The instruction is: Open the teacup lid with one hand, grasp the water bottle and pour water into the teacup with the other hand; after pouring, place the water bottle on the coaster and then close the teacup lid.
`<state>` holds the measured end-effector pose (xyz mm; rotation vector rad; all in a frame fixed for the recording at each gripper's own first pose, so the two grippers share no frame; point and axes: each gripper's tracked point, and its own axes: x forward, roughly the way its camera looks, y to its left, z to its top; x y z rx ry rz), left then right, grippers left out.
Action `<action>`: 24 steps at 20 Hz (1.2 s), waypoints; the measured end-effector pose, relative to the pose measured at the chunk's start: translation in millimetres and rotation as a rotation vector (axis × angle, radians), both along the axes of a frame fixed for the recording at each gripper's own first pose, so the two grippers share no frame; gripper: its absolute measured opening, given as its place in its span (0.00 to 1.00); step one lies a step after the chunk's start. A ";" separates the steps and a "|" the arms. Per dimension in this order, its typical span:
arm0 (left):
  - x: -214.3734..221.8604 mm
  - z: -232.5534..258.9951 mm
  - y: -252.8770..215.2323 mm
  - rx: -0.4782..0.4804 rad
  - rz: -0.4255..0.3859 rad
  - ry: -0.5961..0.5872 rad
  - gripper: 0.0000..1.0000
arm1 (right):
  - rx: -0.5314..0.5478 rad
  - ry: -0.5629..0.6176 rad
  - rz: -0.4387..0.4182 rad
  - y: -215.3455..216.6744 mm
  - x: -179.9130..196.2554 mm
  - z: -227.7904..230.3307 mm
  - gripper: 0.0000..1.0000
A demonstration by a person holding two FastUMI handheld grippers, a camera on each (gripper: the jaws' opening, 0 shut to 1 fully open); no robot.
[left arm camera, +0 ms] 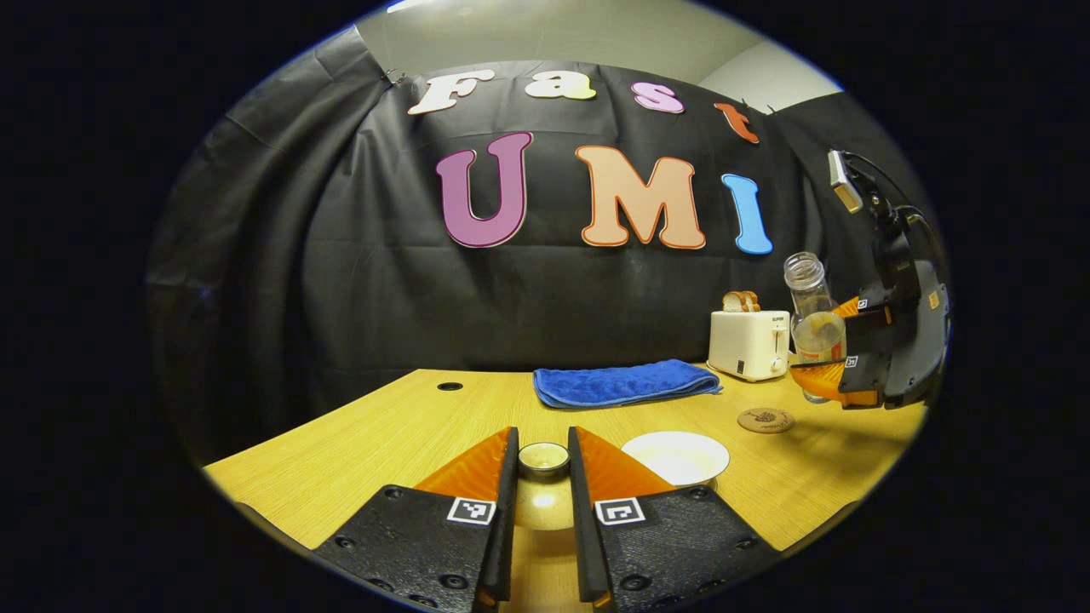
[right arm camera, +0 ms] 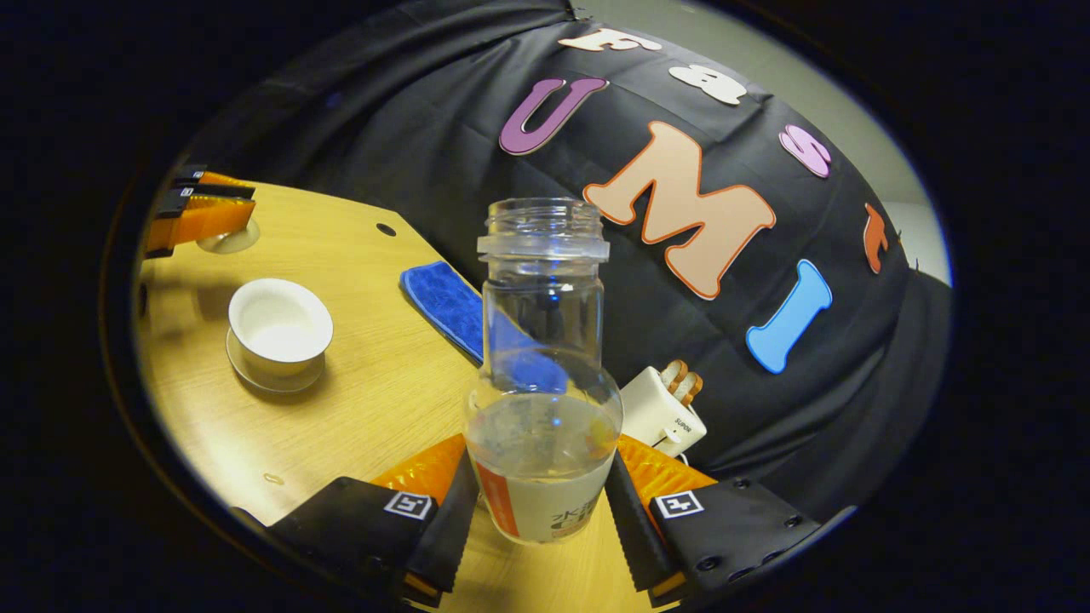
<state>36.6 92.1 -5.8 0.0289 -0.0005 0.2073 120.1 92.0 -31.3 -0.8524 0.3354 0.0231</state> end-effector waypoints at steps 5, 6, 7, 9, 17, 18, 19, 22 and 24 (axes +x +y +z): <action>-0.7 -0.6 0.5 0.000 0.000 0.000 0.28 | -0.198 0.032 0.052 5.5 3.8 -13.1 0.78; -0.6 -0.9 0.5 0.000 -0.001 0.000 0.28 | -0.239 0.040 0.068 7.7 5.1 -16.9 0.78; 0.2 0.3 0.3 0.000 -0.001 0.000 0.28 | -0.279 0.045 0.080 9.9 7.7 -19.9 0.79; 0.1 0.4 -0.2 0.000 -0.004 0.000 0.28 | -0.339 0.064 0.106 14.9 10.9 -27.8 0.79; -0.9 0.1 0.5 0.000 -0.004 0.000 0.28 | -0.547 0.081 0.213 36.1 21.7 -33.4 0.79; -1.2 -0.3 0.3 0.000 -0.004 0.000 0.28 | -0.568 0.084 0.221 38.6 23.7 -33.8 0.77; -1.1 0.1 0.3 0.000 -0.004 0.000 0.28 | -0.584 0.089 0.230 39.7 24.1 -33.7 0.77; -0.1 -0.5 0.1 0.000 -0.004 0.000 0.28 | -0.666 0.089 0.266 46.2 27.3 -34.1 0.77; -0.5 -1.0 0.5 0.000 -0.004 0.000 0.28 | -0.718 0.089 0.288 48.7 27.6 -35.8 0.78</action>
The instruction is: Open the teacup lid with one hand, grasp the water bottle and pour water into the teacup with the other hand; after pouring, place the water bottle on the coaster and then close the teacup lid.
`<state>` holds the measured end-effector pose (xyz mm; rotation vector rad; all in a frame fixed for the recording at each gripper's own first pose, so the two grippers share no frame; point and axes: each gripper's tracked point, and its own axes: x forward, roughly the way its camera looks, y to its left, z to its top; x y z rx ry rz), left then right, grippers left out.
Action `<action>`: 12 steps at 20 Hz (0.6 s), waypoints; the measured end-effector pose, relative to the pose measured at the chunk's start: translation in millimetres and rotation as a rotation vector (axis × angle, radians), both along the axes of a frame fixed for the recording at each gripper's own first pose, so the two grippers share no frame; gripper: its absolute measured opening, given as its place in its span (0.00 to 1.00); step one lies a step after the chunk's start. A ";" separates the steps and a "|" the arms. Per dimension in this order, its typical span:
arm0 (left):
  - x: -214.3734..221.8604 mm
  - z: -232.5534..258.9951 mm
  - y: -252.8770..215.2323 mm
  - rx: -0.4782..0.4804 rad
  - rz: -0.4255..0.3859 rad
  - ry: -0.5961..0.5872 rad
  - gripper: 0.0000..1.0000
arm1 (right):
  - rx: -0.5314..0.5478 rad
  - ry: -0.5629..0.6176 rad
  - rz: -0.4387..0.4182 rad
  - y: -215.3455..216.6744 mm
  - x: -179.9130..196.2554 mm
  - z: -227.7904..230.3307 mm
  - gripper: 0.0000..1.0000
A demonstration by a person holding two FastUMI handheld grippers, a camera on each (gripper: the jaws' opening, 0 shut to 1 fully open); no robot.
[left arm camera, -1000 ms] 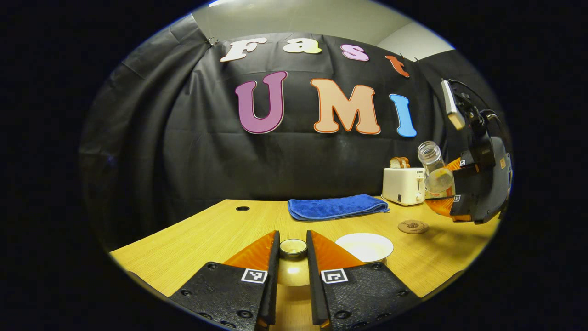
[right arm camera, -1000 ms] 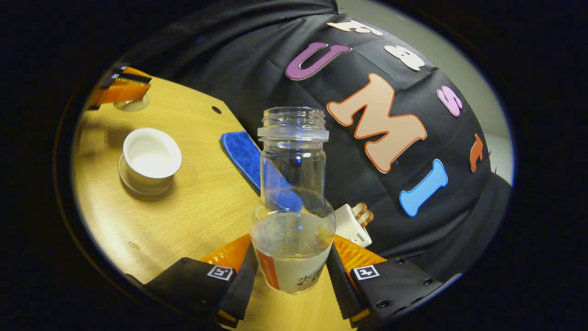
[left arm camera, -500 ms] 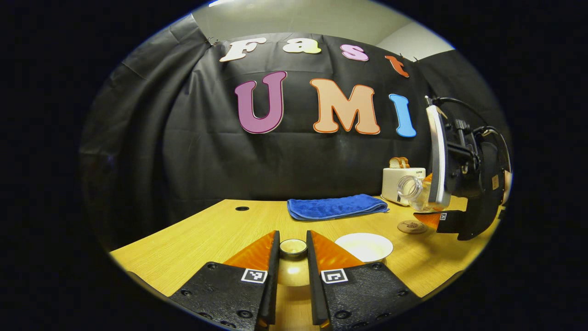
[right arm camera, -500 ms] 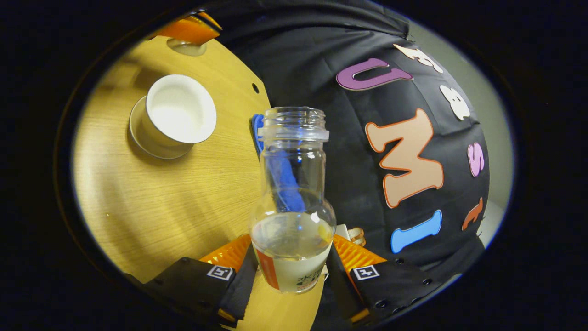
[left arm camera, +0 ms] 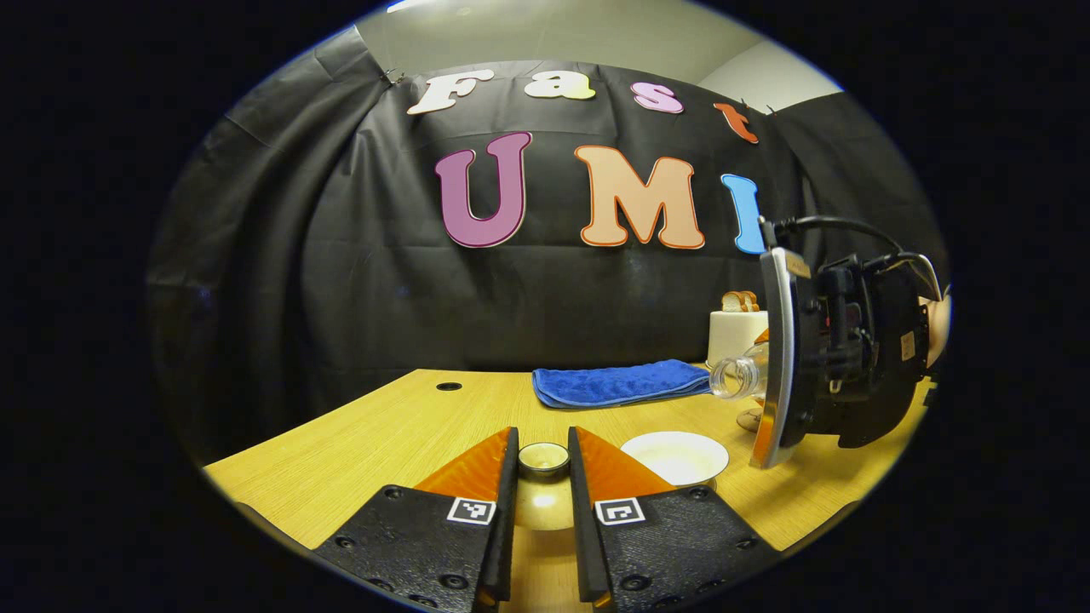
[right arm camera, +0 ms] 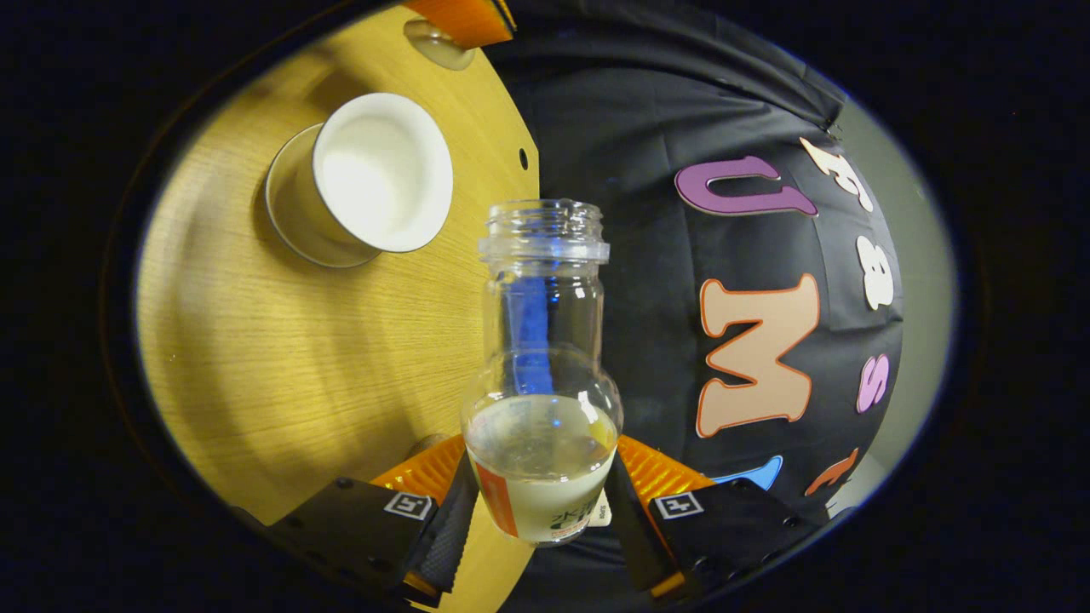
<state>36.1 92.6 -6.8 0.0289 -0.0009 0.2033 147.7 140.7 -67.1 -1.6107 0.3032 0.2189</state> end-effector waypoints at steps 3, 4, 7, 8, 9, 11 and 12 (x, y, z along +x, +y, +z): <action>0.1 0.5 -0.2 0.000 0.000 0.000 0.28 | -0.053 0.010 0.027 3.9 -1.6 -4.8 0.79; 0.2 0.2 -0.1 0.000 0.000 0.000 0.28 | -0.064 0.015 0.032 4.8 -2.6 -5.5 0.77; 0.8 0.3 0.2 0.000 -0.001 0.001 0.28 | -0.121 0.011 0.057 6.6 -2.4 -3.9 0.79; 1.0 0.1 0.4 0.000 -0.001 0.000 0.28 | -0.137 0.003 0.070 7.8 -2.8 -2.9 0.80; 1.1 0.4 0.5 0.000 -0.001 0.000 0.28 | -0.148 -0.011 0.079 8.4 -2.3 0.8 0.80; 1.6 0.8 0.2 0.000 -0.001 0.000 0.28 | -0.163 -0.022 0.092 9.9 -0.3 5.7 0.79; 0.5 0.2 0.5 0.000 -0.001 0.000 0.28 | -0.175 -0.030 0.102 12.8 1.4 8.3 0.79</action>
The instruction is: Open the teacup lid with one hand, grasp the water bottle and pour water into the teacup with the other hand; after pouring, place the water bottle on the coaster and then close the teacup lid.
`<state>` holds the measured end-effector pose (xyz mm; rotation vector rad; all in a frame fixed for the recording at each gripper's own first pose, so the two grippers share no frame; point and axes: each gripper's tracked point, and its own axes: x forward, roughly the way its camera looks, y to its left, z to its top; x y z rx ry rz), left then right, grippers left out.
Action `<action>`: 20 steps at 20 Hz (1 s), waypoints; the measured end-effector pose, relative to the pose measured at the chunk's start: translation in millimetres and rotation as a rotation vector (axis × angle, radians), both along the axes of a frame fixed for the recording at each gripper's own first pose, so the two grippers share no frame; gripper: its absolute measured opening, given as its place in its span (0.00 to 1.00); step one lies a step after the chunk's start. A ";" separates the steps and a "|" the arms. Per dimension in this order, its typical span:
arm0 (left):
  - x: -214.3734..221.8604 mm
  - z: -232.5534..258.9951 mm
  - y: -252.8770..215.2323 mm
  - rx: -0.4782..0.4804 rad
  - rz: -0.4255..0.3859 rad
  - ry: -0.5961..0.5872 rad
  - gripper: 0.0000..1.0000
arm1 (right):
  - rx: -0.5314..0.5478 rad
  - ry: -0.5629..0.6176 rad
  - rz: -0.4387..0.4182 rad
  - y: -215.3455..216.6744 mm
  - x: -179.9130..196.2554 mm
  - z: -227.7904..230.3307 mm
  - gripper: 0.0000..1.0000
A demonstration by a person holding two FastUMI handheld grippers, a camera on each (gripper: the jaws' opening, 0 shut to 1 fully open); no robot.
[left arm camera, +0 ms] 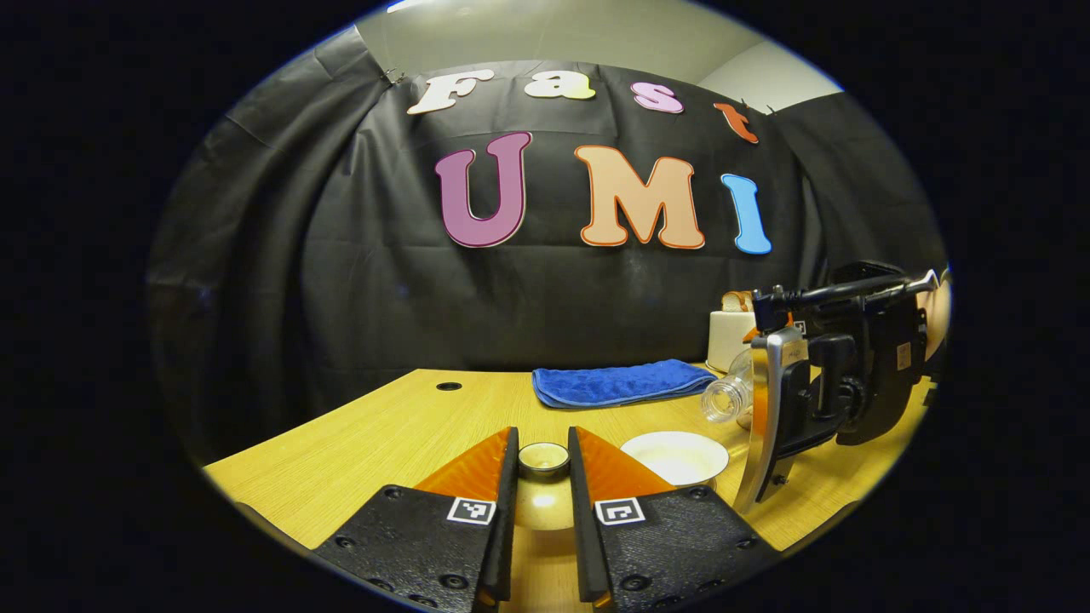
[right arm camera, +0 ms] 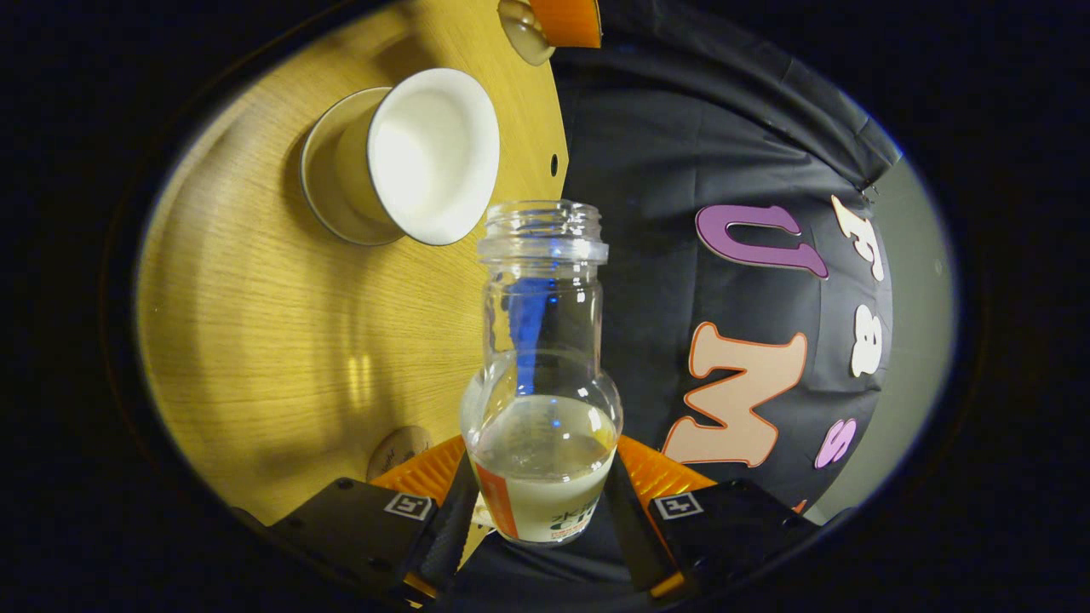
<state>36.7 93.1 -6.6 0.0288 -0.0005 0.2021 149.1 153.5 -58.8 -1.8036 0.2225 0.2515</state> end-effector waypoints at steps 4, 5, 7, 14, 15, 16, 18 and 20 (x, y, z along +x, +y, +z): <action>0.1 -0.2 0.6 0.000 -0.001 0.000 0.28 | -0.056 -0.027 0.041 5.0 1.1 8.0 0.78; -0.1 0.1 0.9 0.000 -0.001 0.000 0.28 | -0.065 -0.029 0.047 5.3 1.1 8.2 0.80; -0.2 -0.2 0.8 -0.001 -0.001 0.000 0.28 | -0.094 -0.039 0.064 8.3 1.2 9.2 0.80; 0.3 0.0 1.5 -0.001 0.004 0.001 0.28 | -0.169 -0.128 0.150 21.9 5.8 26.6 0.78; 0.4 -0.2 1.5 -0.001 0.004 0.000 0.28 | -0.176 -0.136 0.154 24.9 5.2 29.7 0.79; 0.8 0.2 1.3 -0.001 0.004 0.001 0.28 | -0.191 -0.156 0.167 29.3 5.5 34.1 0.80; 0.3 0.3 1.7 -0.001 0.004 0.000 0.28 | -0.223 -0.182 0.194 33.8 2.6 38.1 0.78; 0.1 -0.3 1.8 -0.001 0.004 0.001 0.28 | -0.246 -0.199 0.212 33.6 2.3 38.4 0.79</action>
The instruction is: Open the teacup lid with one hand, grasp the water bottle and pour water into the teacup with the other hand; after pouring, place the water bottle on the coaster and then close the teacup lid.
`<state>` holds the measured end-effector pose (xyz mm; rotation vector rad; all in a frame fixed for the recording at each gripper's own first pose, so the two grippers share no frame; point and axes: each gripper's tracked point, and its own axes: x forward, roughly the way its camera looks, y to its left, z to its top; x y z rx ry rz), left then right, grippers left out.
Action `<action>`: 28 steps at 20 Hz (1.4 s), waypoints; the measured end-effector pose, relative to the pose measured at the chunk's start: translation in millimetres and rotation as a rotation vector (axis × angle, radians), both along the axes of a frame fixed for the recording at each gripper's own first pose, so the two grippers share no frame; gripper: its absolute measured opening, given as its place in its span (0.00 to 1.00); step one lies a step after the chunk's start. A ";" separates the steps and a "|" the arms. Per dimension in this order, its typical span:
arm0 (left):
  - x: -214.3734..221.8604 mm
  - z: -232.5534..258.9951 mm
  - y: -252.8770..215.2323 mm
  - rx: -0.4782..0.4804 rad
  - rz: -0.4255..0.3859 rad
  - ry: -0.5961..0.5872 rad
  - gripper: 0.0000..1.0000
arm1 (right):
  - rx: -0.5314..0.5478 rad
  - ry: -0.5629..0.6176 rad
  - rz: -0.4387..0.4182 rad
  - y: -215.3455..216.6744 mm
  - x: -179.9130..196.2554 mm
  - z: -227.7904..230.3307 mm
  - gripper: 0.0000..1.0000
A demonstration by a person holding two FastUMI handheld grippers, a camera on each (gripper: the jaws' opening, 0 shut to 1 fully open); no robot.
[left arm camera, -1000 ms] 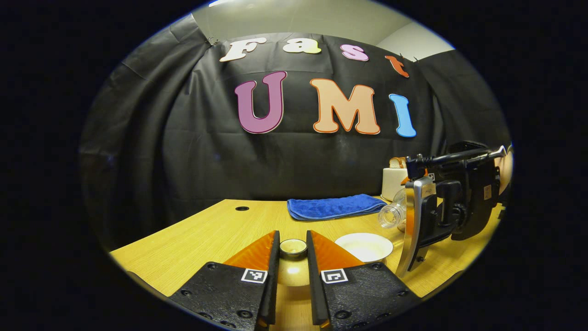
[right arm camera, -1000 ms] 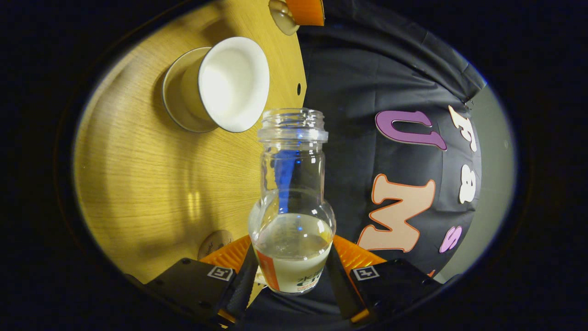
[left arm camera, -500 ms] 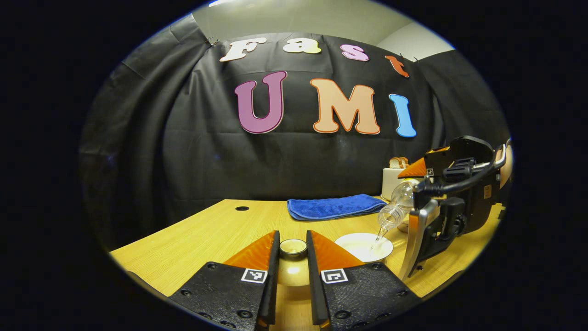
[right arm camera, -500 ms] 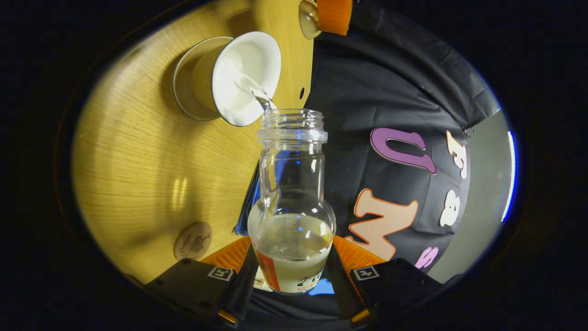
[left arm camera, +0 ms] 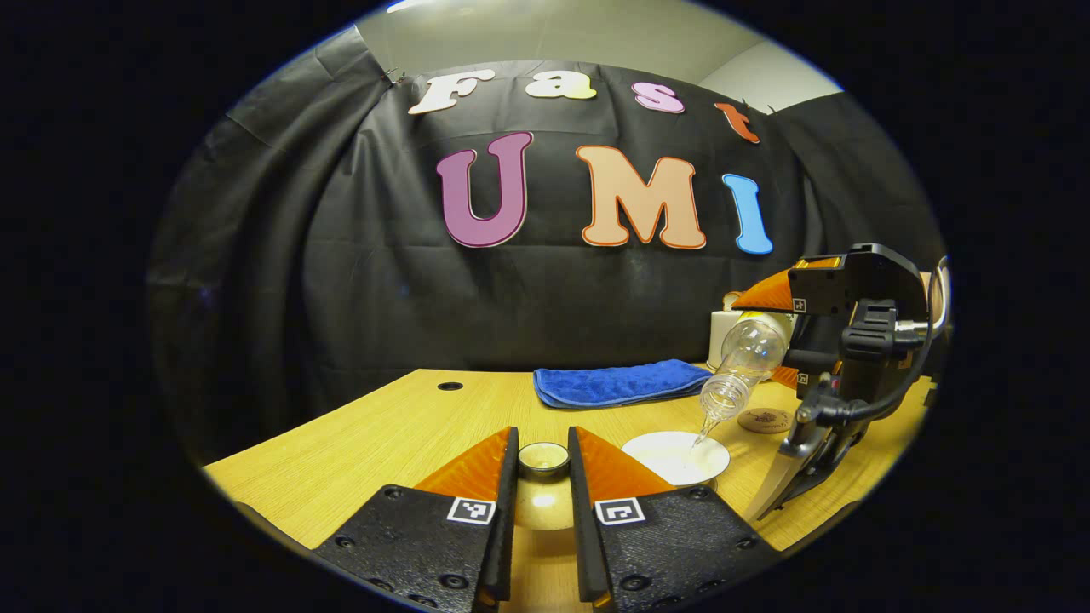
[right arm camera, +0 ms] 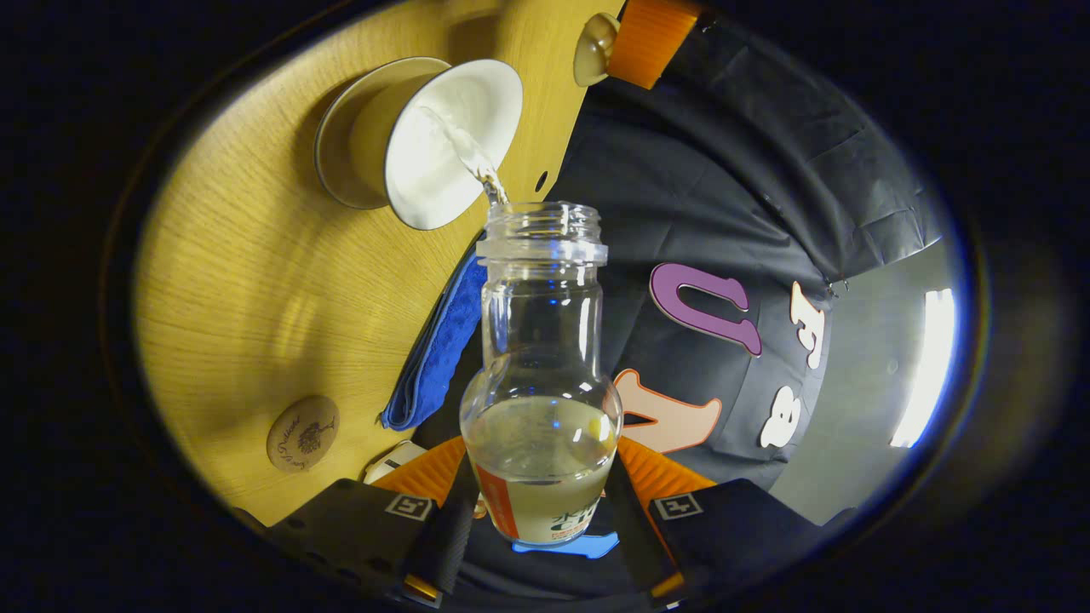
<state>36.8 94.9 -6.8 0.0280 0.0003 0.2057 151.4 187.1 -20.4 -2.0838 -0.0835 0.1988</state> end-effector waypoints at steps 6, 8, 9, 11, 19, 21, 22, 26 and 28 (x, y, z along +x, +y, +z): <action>0.4 0.5 0.0 0.000 0.000 0.000 0.28 | -0.028 -0.036 0.029 2.4 0.5 7.0 0.78; 0.2 0.8 0.1 0.000 0.000 0.000 0.28 | -0.022 -0.031 0.027 1.6 0.1 6.8 0.78; -0.2 0.7 -0.2 0.000 0.000 0.000 0.28 | -0.019 -0.029 0.028 1.6 -1.0 5.9 0.77; 0.1 0.5 0.0 0.000 0.000 0.000 0.28 | -0.009 -0.015 0.027 0.8 -3.0 0.6 0.77; 0.3 0.5 0.3 0.001 0.000 0.000 0.28 | 0.282 0.169 -0.155 -23.7 -6.5 -33.8 0.81; 0.4 0.9 0.7 0.001 0.000 0.000 0.28 | 0.414 0.234 -0.211 -27.7 -13.7 -46.3 0.79; -0.2 -0.3 1.0 0.001 -0.001 0.000 0.28 | 0.488 0.268 -0.242 -29.0 -17.3 -52.5 0.79; 0.1 0.0 1.0 0.002 -0.001 -0.001 0.28 | 0.774 0.336 -0.344 -32.5 -21.1 -54.6 0.80; 0.2 0.1 0.7 0.002 -0.001 0.000 0.28 | 0.894 0.345 -0.364 -33.6 -21.3 -46.6 0.77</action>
